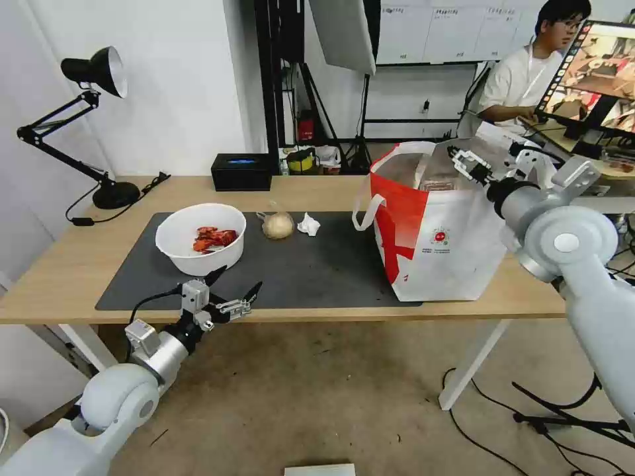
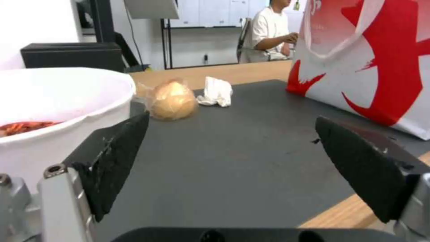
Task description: Pick up the trash from the table and place it into the takeout bag.
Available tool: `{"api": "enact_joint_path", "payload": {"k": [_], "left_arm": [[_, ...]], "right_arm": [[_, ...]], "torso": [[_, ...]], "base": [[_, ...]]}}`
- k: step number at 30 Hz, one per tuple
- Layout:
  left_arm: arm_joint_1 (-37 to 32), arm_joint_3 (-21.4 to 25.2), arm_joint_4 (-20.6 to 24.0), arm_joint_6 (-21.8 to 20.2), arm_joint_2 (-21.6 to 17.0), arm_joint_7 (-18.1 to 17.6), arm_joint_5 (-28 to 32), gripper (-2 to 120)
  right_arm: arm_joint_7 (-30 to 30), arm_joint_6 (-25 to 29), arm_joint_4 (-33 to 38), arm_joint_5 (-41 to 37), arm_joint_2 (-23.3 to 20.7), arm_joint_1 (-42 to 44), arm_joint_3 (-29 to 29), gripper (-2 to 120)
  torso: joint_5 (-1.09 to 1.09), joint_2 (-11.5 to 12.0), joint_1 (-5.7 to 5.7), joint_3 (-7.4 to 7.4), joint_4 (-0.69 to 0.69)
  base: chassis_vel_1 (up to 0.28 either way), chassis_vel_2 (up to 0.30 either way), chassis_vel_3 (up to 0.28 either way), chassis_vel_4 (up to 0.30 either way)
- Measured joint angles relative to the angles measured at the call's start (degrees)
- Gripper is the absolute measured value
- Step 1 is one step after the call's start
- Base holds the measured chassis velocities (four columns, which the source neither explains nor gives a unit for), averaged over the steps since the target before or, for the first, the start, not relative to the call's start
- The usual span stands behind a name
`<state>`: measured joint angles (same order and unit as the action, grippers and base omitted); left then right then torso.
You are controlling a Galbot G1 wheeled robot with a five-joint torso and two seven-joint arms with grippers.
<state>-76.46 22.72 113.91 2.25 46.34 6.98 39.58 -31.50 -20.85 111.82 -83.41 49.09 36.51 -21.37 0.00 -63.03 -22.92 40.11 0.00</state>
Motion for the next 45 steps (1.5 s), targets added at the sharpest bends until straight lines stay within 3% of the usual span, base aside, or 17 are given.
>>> {"api": "enact_joint_path", "payload": {"k": [8, 11, 14, 22, 30, 33, 38, 45], "left_arm": [[-0.2, 0.9, 0.2, 0.6, -0.2, -0.1, 0.3, 100], [-0.4, 1.2, 0.1, 1.0, -0.1, -0.1, 0.3, 100], [-0.9, 1.9, 0.0, 1.5, 0.3, -0.1, 0.1, 100], [-2.2, 3.7, -0.1, 1.6, 1.3, -0.2, -1.6, 100], [-4.4, 6.0, -0.3, 1.6, 2.3, -0.3, -4.5, 100], [-6.8, 7.8, 0.0, 1.2, 4.0, -1.3, -6.2, 100], [-9.1, 9.1, 0.1, 1.3, 5.8, -4.3, -8.0, 100], [-12.9, 11.7, 0.7, 1.3, 7.8, -5.4, -8.1, 100]], "right_arm": [[4.9, 1.0, 3.4, -1.5, -1.2, -0.5, 0.1, 100], [10.1, -0.2, 4.8, -0.1, -2.0, 1.4, 0.2, 100], [19.9, -0.9, 6.2, 6.1, -3.2, 4.6, 0.3, 100], [29.8, -1.9, 11.7, 13.9, -4.9, 10.5, 1.3, 100], [32.9, 0.6, 14.1, 24.5, -4.7, 18.4, 2.4, 100], [33.3, 6.3, 13.8, 32.7, -3.1, 25.6, 3.5, 100], [30.7, 11.9, 13.1, 36.5, -1.1, 31.0, 5.4, 100], [28.5, 17.8, 11.8, 42.1, 1.1, 37.4, 5.8, 100]], "torso": [[-0.01, 0.0, 0.0, 0.0, 0.01], [0.0, 0.0, 0.0, 0.0, 0.0], [0.01, 0.0, 0.0, 0.0, 0.0], [0.0, 0.0, 0.0, 0.0, 0.0], [0.0, 0.0, 0.0, 0.0, 0.0], [0.02, 0.0, 0.01, 0.0, -0.01], [0.01, 0.0, 0.01, 0.0, 0.0], [-0.01, 0.0, 0.01, 0.0, 0.0]], "base": [[0.0, 0.0, 0.0, 0.0], [0.0, 0.0, 0.0, 0.0], [0.0, 0.0, 0.0, 0.0], [0.0, 0.0, 0.0, 0.0], [0.0, 0.0, 0.0, 0.0], [0.0, 0.0, 0.0, 0.0], [0.0, 0.0, 0.0, 0.0], [0.0, 0.0, 0.0, 0.0]]}}
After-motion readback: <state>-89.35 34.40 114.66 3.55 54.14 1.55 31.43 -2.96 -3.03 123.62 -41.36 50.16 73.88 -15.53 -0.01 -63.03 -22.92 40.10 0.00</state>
